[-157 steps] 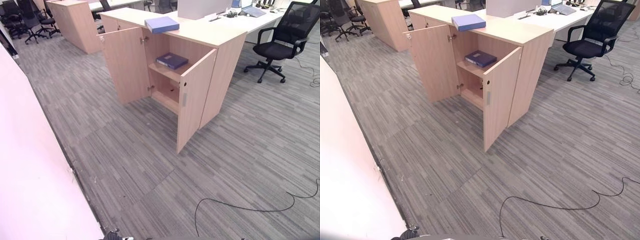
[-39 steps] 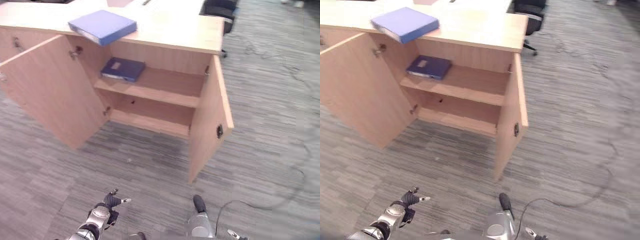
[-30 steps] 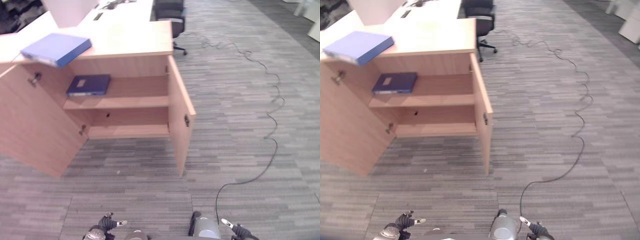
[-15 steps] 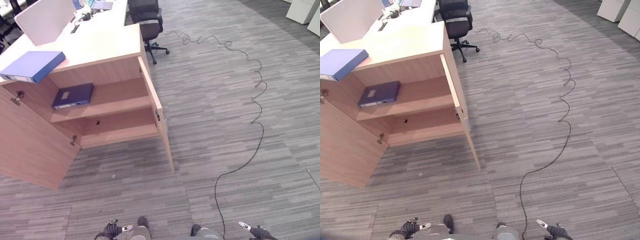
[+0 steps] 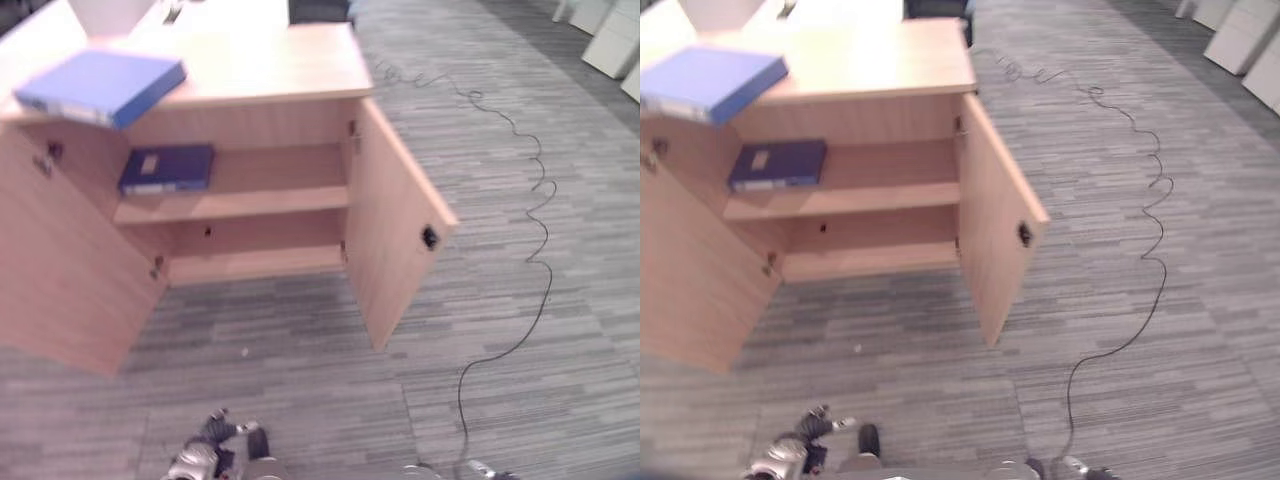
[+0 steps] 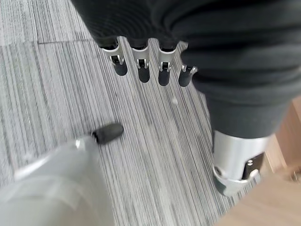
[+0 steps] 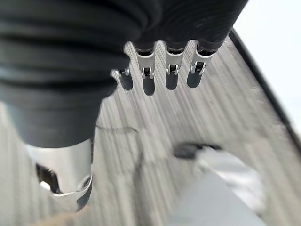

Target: Put the empty folder in the office cabinet

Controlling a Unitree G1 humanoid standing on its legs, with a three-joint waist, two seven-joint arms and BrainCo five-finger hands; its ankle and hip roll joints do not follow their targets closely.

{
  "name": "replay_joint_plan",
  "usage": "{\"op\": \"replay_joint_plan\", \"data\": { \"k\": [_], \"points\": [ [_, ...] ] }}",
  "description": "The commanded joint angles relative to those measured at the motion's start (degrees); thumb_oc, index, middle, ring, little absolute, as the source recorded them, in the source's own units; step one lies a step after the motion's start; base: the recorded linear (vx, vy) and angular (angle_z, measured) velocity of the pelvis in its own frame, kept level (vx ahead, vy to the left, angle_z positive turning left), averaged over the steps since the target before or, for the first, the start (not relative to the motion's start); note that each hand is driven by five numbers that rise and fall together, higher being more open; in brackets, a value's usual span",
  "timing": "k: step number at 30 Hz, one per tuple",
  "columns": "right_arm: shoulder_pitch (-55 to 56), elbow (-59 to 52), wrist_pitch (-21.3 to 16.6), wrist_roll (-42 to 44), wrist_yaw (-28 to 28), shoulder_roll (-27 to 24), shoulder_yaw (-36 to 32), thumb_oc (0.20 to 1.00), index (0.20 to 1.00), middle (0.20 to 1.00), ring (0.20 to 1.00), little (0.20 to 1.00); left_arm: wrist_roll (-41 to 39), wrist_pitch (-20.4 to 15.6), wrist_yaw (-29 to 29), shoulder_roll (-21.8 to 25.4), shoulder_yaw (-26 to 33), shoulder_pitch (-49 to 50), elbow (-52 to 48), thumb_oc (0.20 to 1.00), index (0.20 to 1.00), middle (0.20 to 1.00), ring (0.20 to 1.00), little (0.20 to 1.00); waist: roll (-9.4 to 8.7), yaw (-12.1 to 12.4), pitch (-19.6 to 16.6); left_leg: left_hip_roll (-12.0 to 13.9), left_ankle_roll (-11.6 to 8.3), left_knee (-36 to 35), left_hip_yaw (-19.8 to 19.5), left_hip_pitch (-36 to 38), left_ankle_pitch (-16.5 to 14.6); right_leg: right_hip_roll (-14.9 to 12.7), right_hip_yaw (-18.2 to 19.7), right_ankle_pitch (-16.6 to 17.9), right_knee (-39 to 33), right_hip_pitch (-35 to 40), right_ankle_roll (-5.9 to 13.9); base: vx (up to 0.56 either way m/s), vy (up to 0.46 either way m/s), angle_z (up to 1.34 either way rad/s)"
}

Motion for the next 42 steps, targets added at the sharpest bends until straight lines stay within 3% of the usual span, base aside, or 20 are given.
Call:
{"op": "replay_joint_plan", "data": {
  "k": [1, 3, 4, 7, 10, 13, 14, 16, 19, 21, 24, 26, 28, 29, 30, 31, 33, 38, 40, 42],
  "points": [
    [-4.3, -0.2, -1.0, 1.5, -1.1, -4.7, -0.5, 1.000, 1.000, 1.000, 1.000, 1.000, 0.3, -1.7, 0.2, -0.6, -0.1, 0.2, 0.1, 1.000, 1.000, 1.000, 1.000, 1.000, 2.70, 0.4, 1.3, 6.4, -1.30, 0.9, 0.8, -1.4, 2.3, -1.3, 3.1, -2.1, 8.1, -2.5, 5.07, 0.06, 0.336, -0.01],
    [-5.2, -1.2, -1.3, 1.8, -1.0, -3.8, 0.3, 1.000, 1.000, 1.000, 1.000, 1.000, 0.1, -1.7, 0.1, 0.6, 0.0, 0.0, -0.8, 1.000, 1.000, 1.000, 1.000, 1.000, 1.92, 0.9, 1.6, 5.2, 0.24, 1.4, 2.6, -1.5, 1.0, -2.5, 2.7, 2.1, 10.2, -5.1, 5.07, 0.06, 0.416, -0.25],
    [-5.9, -2.2, -1.4, 1.3, -0.9, -2.9, 1.3, 1.000, 1.000, 1.000, 1.000, 1.000, 0.2, -1.5, -0.2, 1.8, 0.3, 0.1, -1.1, 1.000, 1.000, 1.000, 1.000, 1.000, 1.74, 1.8, 2.2, 4.2, 1.83, 1.7, 4.3, -0.8, -0.5, -3.8, -1.2, 3.8, 13.8, -6.8, 4.40, 0.05, 0.394, -0.46],
    [-6.0, -2.3, -1.5, 1.1, -0.8, -2.7, 1.8, 1.000, 1.000, 1.000, 1.000, 1.000, 0.2, -1.4, -0.3, 2.3, 0.4, 0.2, -1.2, 1.000, 1.000, 1.000, 1.000, 1.000, 1.91, 2.0, 2.3, 3.7, 2.72, 1.7, 4.9, -0.9, -0.7, -3.3, -2.6, 3.1, 15.6, -7.2, 4.08, 0.04, 0.376, -0.52],
    [-5.7, -1.9, -2.0, 0.8, -0.4, -2.3, 3.0, 1.000, 1.000, 1.000, 1.000, 1.000, 0.4, -0.8, -0.8, 2.5, 1.7, 0.8, -1.1, 1.000, 1.000, 1.000, 1.000, 1.000, 3.08, 1.5, 2.9, -1.9, 6.68, -0.5, 5.5, 2.4, -2.6, 7.9, -0.2, -5.0, 23.4, -9.3, 2.33, 0.13, 0.511, -0.08],
    [-5.2, -0.8, -2.8, 2.3, -0.8, -2.6, 2.4, 1.000, 1.000, 1.000, 1.000, 1.000, -0.3, -0.9, -0.8, 1.7, 2.3, 1.1, -1.3, 1.000, 1.000, 1.000, 1.000, 1.000, 3.74, 0.4, 4.0, -5.1, 7.48, -2.5, 4.1, 6.3, -4.0, 17.2, 0.9, -11.5, 22.8, -13.8, -0.12, 0.25, 0.252, 0.14],
    [-5.0, -0.5, -2.9, 2.8, -0.9, -2.8, 2.0, 1.000, 1.000, 1.000, 1.000, 1.000, -0.1, -1.1, -0.9, 1.3, 2.1, 1.1, -1.5, 1.000, 1.000, 1.000, 1.000, 1.000, 3.76, 0.0, 4.1, -5.9, 7.61, -2.5, 3.7, 6.5, -4.4, 18.6, 1.7, -11.3, 20.2, -14.1, -0.68, 0.39, 0.154, 0.34],
    [-4.1, 0.5, -3.2, 5.4, -1.5, -3.9, 0.6, 1.000, 1.000, 1.000, 1.000, 1.000, 0.9, -1.5, -0.8, -0.1, -0.3, -0.5, -0.8, 1.000, 1.000, 1.000, 1.000, 1.000, 3.17, -2.1, 5.5, -9.4, 7.36, -2.0, 0.8, 7.7, -5.8, 18.9, 2.2, -8.5, 8.9, -14.7, -2.20, 0.38, 0.033, 0.94],
    [-1.8, 2.2, -2.7, 6.4, -1.1, -3.9, -1.1, 1.000, 1.000, 1.000, 1.000, 1.000, 2.0, -2.0, -0.8, -1.0, -1.8, -1.1, -1.6, 1.000, 1.000, 1.000, 1.000, 1.000, 4.67, -5.9, 6.0, -10.8, 7.20, -1.7, -2.6, 11.0, -8.9, 17.1, 5.6, -4.6, 6.0, -18.4, -0.84, 0.37, -0.092, 1.39],
    [-0.8, 2.9, -2.7, 6.7, -1.1, -4.7, -2.2, 1.000, 1.000, 1.000, 1.000, 1.000, 2.1, -2.3, -1.0, -1.1, -1.8, -0.3, -2.9, 1.000, 1.000, 1.000, 1.000, 1.000, 5.41, -6.3, 5.1, -11.4, 6.98, 1.4, -2.7, 12.1, -11.5, 16.3, 6.1, -4.8, 5.3, -15.6, -2.30, 0.32, -0.108, 0.74],
    [-1.3, 2.7, -2.9, 6.7, -1.1, -6.2, -3.3, 1.000, 1.000, 1.000, 1.000, 1.000, 0.1, -2.6, -0.8, -0.9, -0.5, 0.4, -4.0, 1.000, 1.000, 1.000, 1.000, 1.000, 5.75, -6.1, 5.3, -8.7, 0.98, 16.3, 1.0, 7.1, -8.0, 14.7, 2.4, -5.5, 1.4, -10.8, -3.22, 0.11, -0.171, 0.10],
    [-3.1, 2.3, -2.9, 7.1, -2.0, -8.3, -3.6, 1.000, 1.000, 1.000, 1.000, 1.000, -1.1, -2.7, 0.1, -1.0, 0.7, 0.5, -4.2, 1.000, 1.000, 1.000, 1.000, 1.000, 4.41, -5.3, 6.6, -0.9, -2.53, 30.3, 7.8, 0.9, -0.4, 13.4, 0.0, -6.9, -2.2, -5.5, -4.54, 0.13, -0.177, 0.21],
    [-3.0, 1.8, -2.7, 7.6, -2.2, -9.0, -4.3, 1.000, 1.000, 1.000, 1.000, 1.000, -1.8, -2.8, 0.2, -1.3, 1.1, 0.7, -3.9, 1.000, 1.000, 1.000, 1.000, 1.000, 4.70, -5.5, 6.2, 6.4, -2.18, 26.6, 12.1, 2.1, 2.6, 12.6, -1.3, -7.6, -2.9, -3.9, -3.94, 0.18, 0.049, 0.10],
    [-3.0, 1.4, -2.7, 7.8, -2.2, -9.3, -4.6, 1.000, 1.000, 1.000, 1.000, 1.000, -1.6, -2.8, 0.1, -1.3, 1.2, 1.0, -3.9, 1.000, 1.000, 1.000, 1.000, 1.000, 4.81, -5.1, 5.9, 8.3, -1.92, 23.6, 12.6, 2.5, 3.1, 12.5, -1.1, -7.8, -3.1, -3.2, -3.55, 0.27, 0.119, -0.23],
    [-3.0, 0.9, -2.7, 7.5, -2.4, -9.9, -4.6, 1.000, 1.000, 1.000, 1.000, 1.000, -1.3, -2.6, 0.3, -1.4, 1.1, 1.5, -3.9, 1.000, 1.000, 1.000, 1.000, 1.000, 5.12, -4.4, 5.4, 7.9, -1.77, 18.3, 10.1, 2.6, 3.5, 12.5, -0.4, -8.1, -2.9, -2.8, -2.80, 0.49, 0.269, -0.18],
    [-2.9, 0.7, -2.7, 6.8, -2.4, -10.6, -4.1, 1.000, 1.000, 1.000, 1.000, 1.000, -1.1, -2.3, 0.4, -1.9, 1.1, 1.9, -2.5, 1.000, 1.000, 1.000, 1.000, 1.000, 6.88, -2.9, 4.3, 6.6, -1.84, 6.2, 2.3, 2.1, 3.1, 12.8, 1.4, -9.7, -2.5, -1.8, -1.76, 0.51, 0.306, -0.23],
    [-2.9, 0.9, -2.7, 6.6, -2.7, -11.1, -4.6, 1.000, 1.000, 1.000, 1.000, 1.000, -1.4, -2.4, 0.5, -2.0, 0.9, 1.5, -1.6, 1.000, 1.000, 1.000, 1.000, 1.000, 7.63, -1.6, 4.7, 8.8, -2.93, -0.8, -2.5, -0.8, 7.4, 12.0, 2.9, -13.3, -0.8, 0.8, -1.04, 0.46, 0.333, -0.21],
    [-1.9, 0.3, -2.8, 7.0, -2.2, -9.6, -4.7, 1.000, 1.000, 1.000, 1.000, 1.000, -0.7, -1.9, 0.2, -1.3, 1.1, 2.3, -0.4, 1.000, 1.000, 1.000, 1.000, 1.000, 7.18, -0.4, 3.4, 11.1, -4.23, -1.7, -3.5, -4.4, 9.1, 11.5, 7.4, -18.4, 2.8, 4.9, 0.17, 0.43, 0.348, -0.28],
    [-1.9, 0.2, -2.8, 6.7, -1.8, -8.3, -4.6, 1.000, 1.000, 1.000, 1.000, 1.000, -0.4, -1.9, 0.0, -0.7, 1.1, 2.6, -0.4, 1.000, 1.000, 1.000, 1.000, 1.000, 6.17, -0.2, 2.3, 10.2, -4.00, 0.0, -4.1, -4.5, 8.4, 10.0, 9.3, -18.0, 3.9, 4.3, 1.28, 0.28, 0.494, -0.65],
    [-2.1, -0.1, -2.3, 5.9, -1.3, -6.2, -3.8, 1.000, 1.000, 1.000, 1.000, 1.000, 0.5, -1.7, -0.1, -0.1, 0.2, 1.8, -0.1, 1.000, 1.000, 1.000, 1.000, 1.000, 3.95, -0.5, 1.6, 7.7, -2.40, 3.2, -2.8, -4.3, 4.8, 6.8, 10.5, -14.4, 5.4, 2.7, 3.51, 0.21, 0.590, -0.46]
  ]
}}
